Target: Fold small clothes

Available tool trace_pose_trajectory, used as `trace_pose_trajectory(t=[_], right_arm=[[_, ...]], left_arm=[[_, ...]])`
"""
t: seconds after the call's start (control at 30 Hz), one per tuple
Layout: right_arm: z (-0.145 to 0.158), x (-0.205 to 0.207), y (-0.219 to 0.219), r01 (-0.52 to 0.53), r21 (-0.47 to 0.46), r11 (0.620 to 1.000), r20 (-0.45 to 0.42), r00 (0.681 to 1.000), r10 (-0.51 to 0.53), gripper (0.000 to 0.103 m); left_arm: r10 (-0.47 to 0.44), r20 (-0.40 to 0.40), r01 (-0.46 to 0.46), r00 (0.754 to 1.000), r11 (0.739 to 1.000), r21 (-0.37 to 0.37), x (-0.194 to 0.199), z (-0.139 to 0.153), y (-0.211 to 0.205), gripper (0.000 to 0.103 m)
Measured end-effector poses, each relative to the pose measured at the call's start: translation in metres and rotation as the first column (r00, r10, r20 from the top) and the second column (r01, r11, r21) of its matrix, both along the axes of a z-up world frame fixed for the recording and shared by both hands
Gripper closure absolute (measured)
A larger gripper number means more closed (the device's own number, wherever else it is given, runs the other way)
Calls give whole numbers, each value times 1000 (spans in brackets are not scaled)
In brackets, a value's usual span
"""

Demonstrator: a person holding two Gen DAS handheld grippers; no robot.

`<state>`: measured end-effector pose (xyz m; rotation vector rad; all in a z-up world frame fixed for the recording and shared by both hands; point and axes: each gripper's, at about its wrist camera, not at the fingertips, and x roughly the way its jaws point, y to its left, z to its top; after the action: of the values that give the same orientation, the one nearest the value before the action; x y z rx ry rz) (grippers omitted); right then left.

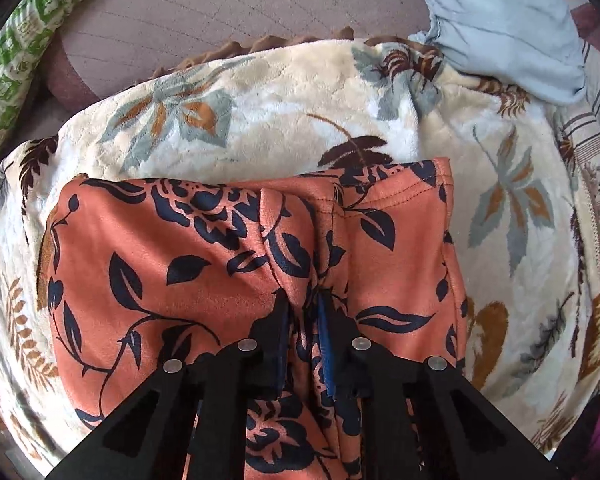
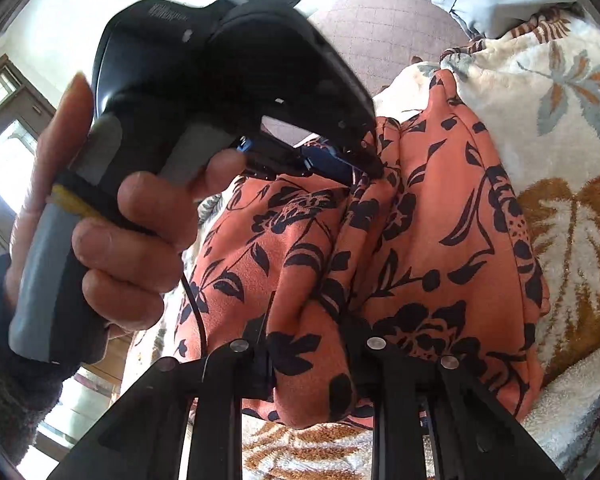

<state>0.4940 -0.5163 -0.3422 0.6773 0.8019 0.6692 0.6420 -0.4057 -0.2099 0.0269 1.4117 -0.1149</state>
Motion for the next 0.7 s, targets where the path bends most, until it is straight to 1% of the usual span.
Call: trace_pose_trajectory(t=[0.07,0.13,0.17,0.2,0.23,0.27,0.3,0.37,0.4,0.43,0.47,0.5,0.53,0.57,0.6,0.63,0.67,0.7], right_arm=[[14,-6,-11,28,40,999,40,999,-30,82],[35,-16,-23,72,40,997,118,990,-77,83],[42,-21,-29,102,31,994,148,983,-105,83],[46,-24,-36,130,22,991,164,978,-132,83],[46,-26,-41,150,6,989,163,975,-149,82],[43,-25,-46,172,-21,985,147,975,-167,82],[37,-22,-50,187,-46,981,114,977,-181,82],[15,-10,-56,189,-93,977,-1,982,-190,81],[2,-5,-58,185,-105,977,-60,980,-192,77],[-6,0,-61,182,-92,979,-101,976,-191,75],[-11,1,-63,174,-68,982,-126,975,-181,74],[-10,1,-66,179,-55,982,-133,974,-185,73],[-5,0,-69,191,-62,980,-128,972,-198,71],[1,-4,-73,216,-72,974,-108,969,-223,67],[9,-9,-81,261,-68,963,-82,960,-266,63],[16,-15,-90,312,-46,949,-50,948,-315,61],[23,-21,-97,355,-17,935,-16,935,-355,55],[29,-19,-102,379,14,925,6,925,-379,50]], left_arm=[[22,18,-20,1000,996,-88,-5,16,7,92],[24,45,-15,999,983,-182,-8,34,4,92],[16,64,-2,998,976,-216,-9,42,-1,92],[2,84,17,996,974,-227,-10,47,-7,91],[-15,99,37,995,974,-222,-9,48,-15,90],[-23,101,44,995,976,-211,-9,44,-20,90],[-15,85,32,996,978,-207,-8,34,-22,90],[17,1,-16,1000,978,-209,-7,6,-19,90],[39,-36,-46,999,978,-206,-6,-6,-13,90],[54,-49,-64,997,970,-233,-8,-11,-6,90],[63,-47,-73,997,961,-268,-11,-6,3,90],[73,-37,-80,997,950,-302,-13,2,14,90],[81,-16,-82,997,936,-341,-15,14,28,90],[92,13,-80,996,921,-383,-19,29,46,90],[105,46,-78,993,913,-400,-23,42,65,87],[126,75,-86,989,914,-396,-27,53,86,80],[151,108,-97,983,916,-390,-32,62,107,75],[177,141,-114,974,922,-371,-36,67,128,69]])
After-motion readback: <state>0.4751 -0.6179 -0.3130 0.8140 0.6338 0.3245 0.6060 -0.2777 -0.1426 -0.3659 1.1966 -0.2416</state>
